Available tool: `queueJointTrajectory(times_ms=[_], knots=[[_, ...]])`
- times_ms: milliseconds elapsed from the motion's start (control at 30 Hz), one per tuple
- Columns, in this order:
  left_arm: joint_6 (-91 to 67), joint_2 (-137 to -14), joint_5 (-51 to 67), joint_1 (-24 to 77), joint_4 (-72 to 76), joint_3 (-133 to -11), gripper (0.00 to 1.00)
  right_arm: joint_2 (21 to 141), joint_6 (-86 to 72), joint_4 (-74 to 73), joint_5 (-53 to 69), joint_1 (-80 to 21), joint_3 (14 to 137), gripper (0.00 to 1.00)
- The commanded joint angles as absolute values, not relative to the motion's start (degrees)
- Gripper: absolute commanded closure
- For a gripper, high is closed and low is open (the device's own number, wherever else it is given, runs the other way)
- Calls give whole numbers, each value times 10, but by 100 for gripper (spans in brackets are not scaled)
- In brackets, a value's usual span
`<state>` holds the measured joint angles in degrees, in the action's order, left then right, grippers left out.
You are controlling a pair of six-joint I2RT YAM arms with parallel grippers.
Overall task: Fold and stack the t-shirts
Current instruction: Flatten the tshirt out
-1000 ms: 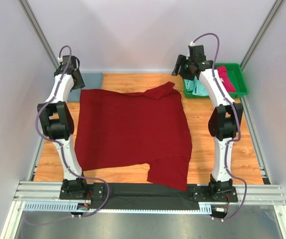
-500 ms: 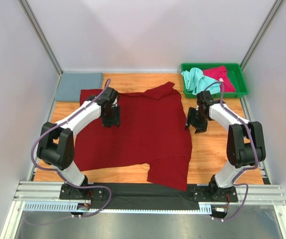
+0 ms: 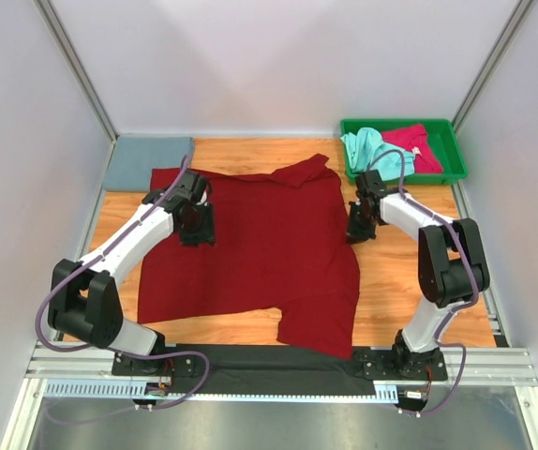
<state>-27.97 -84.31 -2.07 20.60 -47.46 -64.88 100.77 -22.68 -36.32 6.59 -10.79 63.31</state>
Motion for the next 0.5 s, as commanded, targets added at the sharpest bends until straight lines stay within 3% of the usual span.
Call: queueJointTrajectory(times_ms=[0,133,267,300,333,467], knots=[[-275,-814,-44,205,-480,-628,48,984,-232,-390,8,-178,710,98],[-280,-803,-62,196,-478,-614,48,1038,-296,-495,-57,-304,836,98],[-291,-796,-49,172,-475,-598,48,1173,-298,-560,-78,-444,1056,93],[-291,-795,-47,169,-476,-596,48,1204,-295,-586,-86,-453,1081,77],[-290,-791,-45,166,-479,-596,47,1198,-294,-600,-85,-456,1085,68],[-285,-764,51,167,-441,-559,43,1078,-300,-500,-8,-377,946,45]])
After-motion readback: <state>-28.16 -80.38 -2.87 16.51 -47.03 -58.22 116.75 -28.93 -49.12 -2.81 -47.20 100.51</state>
